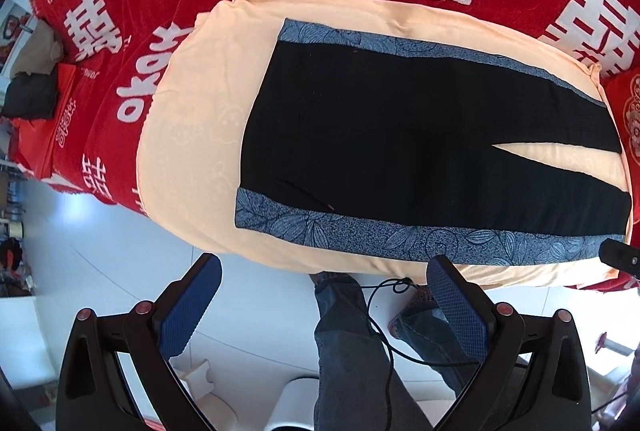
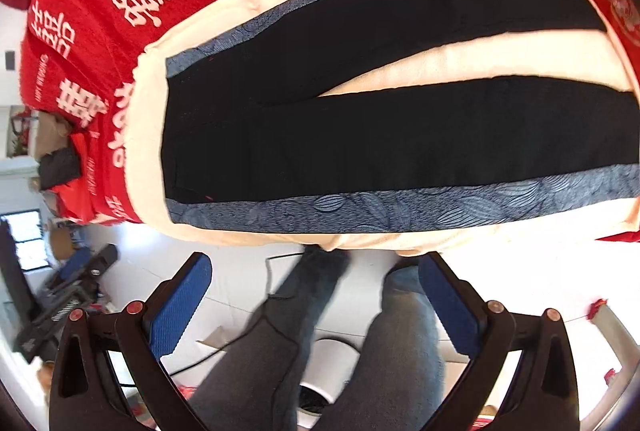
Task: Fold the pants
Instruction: 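Move both grippers toward the trouser waistband over the black trousers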
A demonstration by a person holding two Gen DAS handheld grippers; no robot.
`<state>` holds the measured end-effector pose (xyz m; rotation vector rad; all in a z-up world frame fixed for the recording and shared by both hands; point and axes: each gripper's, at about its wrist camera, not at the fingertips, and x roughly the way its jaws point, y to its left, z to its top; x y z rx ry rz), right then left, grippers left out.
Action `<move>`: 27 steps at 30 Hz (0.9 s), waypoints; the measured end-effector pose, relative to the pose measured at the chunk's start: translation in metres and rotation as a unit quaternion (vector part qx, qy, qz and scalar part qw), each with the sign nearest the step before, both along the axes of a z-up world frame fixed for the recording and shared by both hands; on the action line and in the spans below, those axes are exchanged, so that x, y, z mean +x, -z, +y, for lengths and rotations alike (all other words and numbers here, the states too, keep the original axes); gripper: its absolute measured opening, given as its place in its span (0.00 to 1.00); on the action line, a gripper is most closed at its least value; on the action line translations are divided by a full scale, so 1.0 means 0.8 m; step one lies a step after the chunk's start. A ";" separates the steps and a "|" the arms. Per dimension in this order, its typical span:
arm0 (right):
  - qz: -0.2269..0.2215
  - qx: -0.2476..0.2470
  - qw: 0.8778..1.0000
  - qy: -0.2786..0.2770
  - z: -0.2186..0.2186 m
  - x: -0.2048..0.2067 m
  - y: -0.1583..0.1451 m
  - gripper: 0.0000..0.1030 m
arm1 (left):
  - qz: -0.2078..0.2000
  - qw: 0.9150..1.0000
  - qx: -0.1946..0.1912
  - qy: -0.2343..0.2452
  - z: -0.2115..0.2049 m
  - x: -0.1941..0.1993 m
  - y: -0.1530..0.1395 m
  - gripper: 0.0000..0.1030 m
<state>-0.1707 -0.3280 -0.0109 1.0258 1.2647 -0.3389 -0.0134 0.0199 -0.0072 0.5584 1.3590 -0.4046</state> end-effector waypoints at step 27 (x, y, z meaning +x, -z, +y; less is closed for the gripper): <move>-0.106 0.063 0.992 0.034 0.102 0.091 0.185 1.00 | 0.053 0.997 -0.059 -0.021 0.052 0.080 0.191 1.00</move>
